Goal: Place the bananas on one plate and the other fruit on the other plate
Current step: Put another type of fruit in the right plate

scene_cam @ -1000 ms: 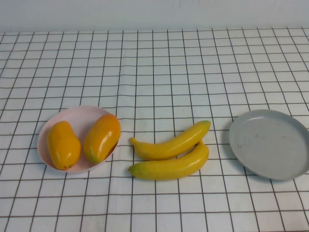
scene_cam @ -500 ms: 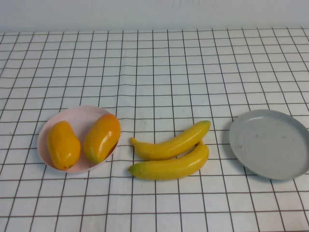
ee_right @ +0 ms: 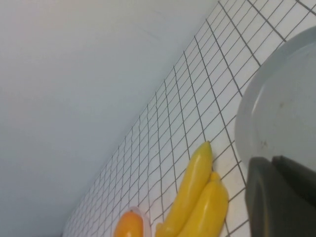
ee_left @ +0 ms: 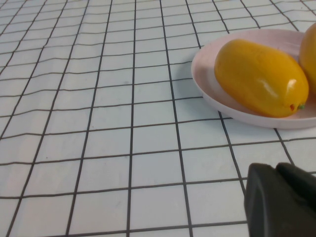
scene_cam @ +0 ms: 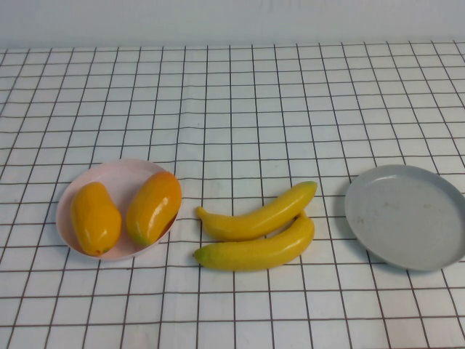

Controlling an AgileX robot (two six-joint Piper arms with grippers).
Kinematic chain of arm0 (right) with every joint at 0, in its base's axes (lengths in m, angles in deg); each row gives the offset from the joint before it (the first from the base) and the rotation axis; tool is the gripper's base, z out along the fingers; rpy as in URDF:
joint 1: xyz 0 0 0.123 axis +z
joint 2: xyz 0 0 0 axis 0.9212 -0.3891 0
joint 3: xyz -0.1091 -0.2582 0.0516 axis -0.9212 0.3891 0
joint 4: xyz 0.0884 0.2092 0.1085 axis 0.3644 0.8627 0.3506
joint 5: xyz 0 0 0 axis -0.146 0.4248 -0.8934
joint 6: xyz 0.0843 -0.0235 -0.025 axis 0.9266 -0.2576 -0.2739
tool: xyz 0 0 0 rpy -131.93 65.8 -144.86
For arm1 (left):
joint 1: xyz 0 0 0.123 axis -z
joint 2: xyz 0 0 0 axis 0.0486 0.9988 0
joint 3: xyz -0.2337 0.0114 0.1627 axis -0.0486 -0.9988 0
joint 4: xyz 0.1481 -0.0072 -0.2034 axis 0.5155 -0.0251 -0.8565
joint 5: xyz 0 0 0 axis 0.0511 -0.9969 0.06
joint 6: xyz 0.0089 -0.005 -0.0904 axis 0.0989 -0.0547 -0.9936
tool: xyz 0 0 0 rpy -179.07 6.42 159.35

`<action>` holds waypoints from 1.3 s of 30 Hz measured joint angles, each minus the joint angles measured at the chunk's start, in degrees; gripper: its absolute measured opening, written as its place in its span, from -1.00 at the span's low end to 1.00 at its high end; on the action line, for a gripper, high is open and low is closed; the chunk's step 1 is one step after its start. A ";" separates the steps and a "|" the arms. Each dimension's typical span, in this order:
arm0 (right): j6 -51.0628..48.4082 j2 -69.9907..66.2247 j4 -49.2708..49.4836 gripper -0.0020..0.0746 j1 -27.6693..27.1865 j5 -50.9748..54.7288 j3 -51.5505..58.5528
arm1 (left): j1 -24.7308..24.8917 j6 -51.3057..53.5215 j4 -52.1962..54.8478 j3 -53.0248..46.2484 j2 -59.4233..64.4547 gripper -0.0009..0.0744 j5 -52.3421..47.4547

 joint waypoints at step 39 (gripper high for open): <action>-19.16 -26.31 -21.36 -0.99 0.00 20.19 -27.25 | 0.00 0.00 0.00 0.00 0.00 -0.99 0.00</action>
